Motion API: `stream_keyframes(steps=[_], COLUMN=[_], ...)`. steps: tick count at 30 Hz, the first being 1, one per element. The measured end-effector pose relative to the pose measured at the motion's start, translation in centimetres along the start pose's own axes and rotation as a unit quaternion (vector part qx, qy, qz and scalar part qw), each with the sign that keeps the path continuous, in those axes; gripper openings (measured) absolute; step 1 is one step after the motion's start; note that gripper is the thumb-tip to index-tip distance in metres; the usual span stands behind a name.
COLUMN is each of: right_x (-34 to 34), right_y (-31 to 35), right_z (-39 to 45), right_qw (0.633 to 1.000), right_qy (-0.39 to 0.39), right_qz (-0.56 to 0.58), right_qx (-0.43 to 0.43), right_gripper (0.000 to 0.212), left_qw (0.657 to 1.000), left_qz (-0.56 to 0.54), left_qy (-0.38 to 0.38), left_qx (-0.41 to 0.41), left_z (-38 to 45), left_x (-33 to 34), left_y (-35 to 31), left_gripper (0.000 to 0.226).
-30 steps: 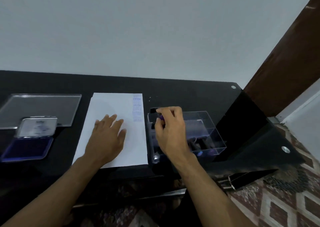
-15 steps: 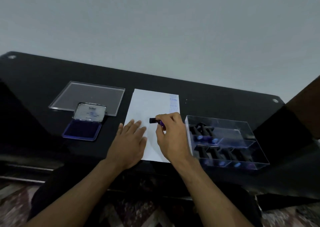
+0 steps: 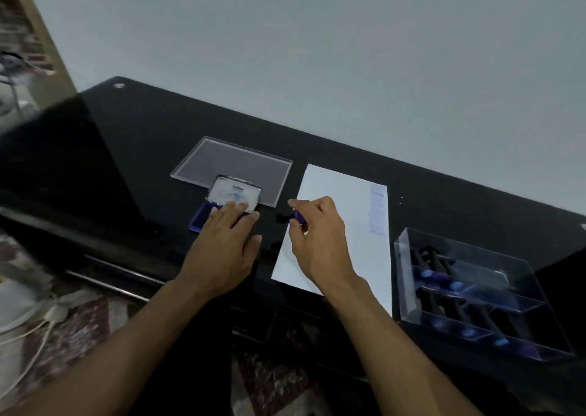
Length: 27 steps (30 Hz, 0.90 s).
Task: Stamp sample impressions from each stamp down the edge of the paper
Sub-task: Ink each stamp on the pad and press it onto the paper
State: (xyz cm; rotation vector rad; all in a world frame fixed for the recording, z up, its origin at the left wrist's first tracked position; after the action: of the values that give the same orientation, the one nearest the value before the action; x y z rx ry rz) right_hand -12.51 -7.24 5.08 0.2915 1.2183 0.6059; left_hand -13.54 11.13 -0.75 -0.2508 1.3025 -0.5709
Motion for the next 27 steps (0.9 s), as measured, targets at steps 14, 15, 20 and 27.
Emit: stream_keyframes(steps=[14,15,20,27], right_x=[6.1,6.1,6.5,6.8], right_y=[8.9,9.1,9.7,9.9], right_z=[3.8,4.0,4.9,5.2], right_qw=[0.989,0.988,0.979,0.973], right_qy=[0.126,0.13,0.17,0.185], right_qz=[-0.049,-0.055,-0.097,-0.124], right_qx=[-0.067,-0.068,-0.059,-0.062], right_gripper=[0.03,0.031,0.03,0.03], left_qw=[0.992,0.991,0.99,0.988], left_qz=[0.071,0.074,0.084,0.096], left_qy=[-0.002,-0.001,0.005,-0.007], left_qx=[-0.108,-0.107,-0.109,-0.117], left_z=[-2.8,-2.7,-2.2,-2.1], left_x=[-4.4,-4.4,-3.8,-3.4], left_y=[11.4,11.5,11.9,11.8], left_gripper=[0.08,0.081,0.081,0.081])
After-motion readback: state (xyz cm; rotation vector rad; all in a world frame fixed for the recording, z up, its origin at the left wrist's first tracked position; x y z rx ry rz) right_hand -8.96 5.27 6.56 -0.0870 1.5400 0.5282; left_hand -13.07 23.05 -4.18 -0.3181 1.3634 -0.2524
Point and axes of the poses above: each hand's wrist, its own z-axis towards the middle knuckle, its own x-axis out of the palm, y = z × x, the point moved 1 cm from there along z, towards the middle knuckle, and after that the axes turned 6 degrees about -z, right-handed, at the moved point
